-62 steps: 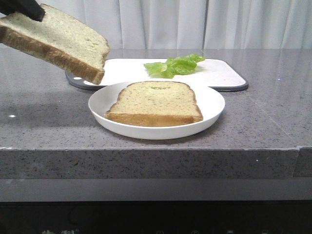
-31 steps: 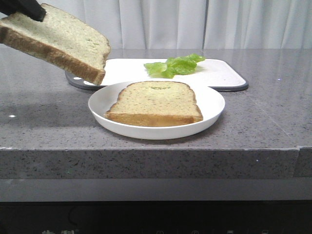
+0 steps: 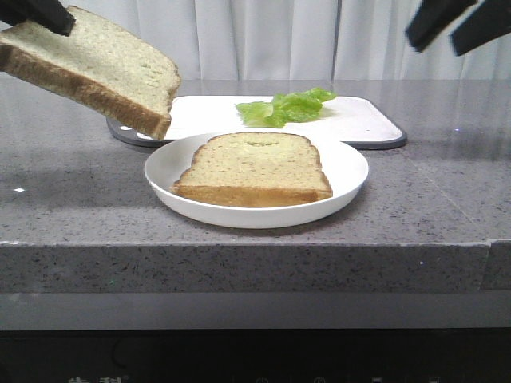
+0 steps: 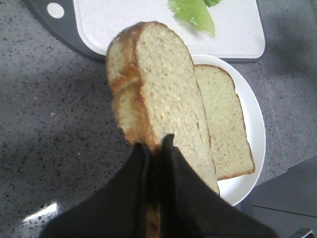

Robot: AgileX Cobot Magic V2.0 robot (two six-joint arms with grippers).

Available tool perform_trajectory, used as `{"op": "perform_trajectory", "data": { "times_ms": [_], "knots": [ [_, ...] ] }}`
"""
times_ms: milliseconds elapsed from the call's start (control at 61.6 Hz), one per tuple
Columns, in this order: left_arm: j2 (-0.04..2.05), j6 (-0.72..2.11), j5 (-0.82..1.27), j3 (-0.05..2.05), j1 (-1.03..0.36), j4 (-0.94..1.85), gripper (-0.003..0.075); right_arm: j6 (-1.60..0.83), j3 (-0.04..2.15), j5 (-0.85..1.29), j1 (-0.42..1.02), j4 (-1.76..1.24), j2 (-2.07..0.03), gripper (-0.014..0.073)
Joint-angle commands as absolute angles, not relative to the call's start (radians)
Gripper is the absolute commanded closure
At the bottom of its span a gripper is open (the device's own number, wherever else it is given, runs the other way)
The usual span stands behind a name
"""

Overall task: Left arm grabs bread, right arm adds lettuce
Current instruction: 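Reach the right gripper to the lettuce leaf and grasp it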

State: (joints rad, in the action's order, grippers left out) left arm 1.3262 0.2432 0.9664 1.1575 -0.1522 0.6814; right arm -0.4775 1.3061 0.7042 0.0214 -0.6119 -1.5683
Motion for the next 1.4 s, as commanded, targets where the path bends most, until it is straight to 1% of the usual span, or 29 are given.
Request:
{"op": "perform_trajectory", "data": {
  "times_ms": [0,162,341,536,844,1380],
  "knots": [
    [1.290,0.243,0.931,1.185,-0.150,0.720,0.0739,-0.539,1.426,0.733,0.018,-0.740,-1.606,0.0127],
    [1.290,0.243,0.931,1.185,-0.150,0.711,0.0739,-0.543,1.573,0.797,0.018,-0.833,-1.740,0.0127],
    [1.290,0.243,0.931,1.185,-0.150,0.709,0.0739,-0.543,1.736,0.918,0.018,-0.934,-1.898,0.0127],
    [1.290,0.243,0.931,1.185,-0.150,0.709,0.0739,-0.514,1.855,0.964,0.018,-0.950,-2.011,0.0127],
    [1.290,0.243,0.929,1.185,-0.150,0.709,0.0739,-0.463,1.867,0.956,0.018,-0.960,-2.088,0.0127],
    [1.290,0.243,0.921,1.185,-0.150,0.709,0.0739,-0.467,1.867,0.957,0.019,-1.106,-2.124,0.0127]
  ]
}}
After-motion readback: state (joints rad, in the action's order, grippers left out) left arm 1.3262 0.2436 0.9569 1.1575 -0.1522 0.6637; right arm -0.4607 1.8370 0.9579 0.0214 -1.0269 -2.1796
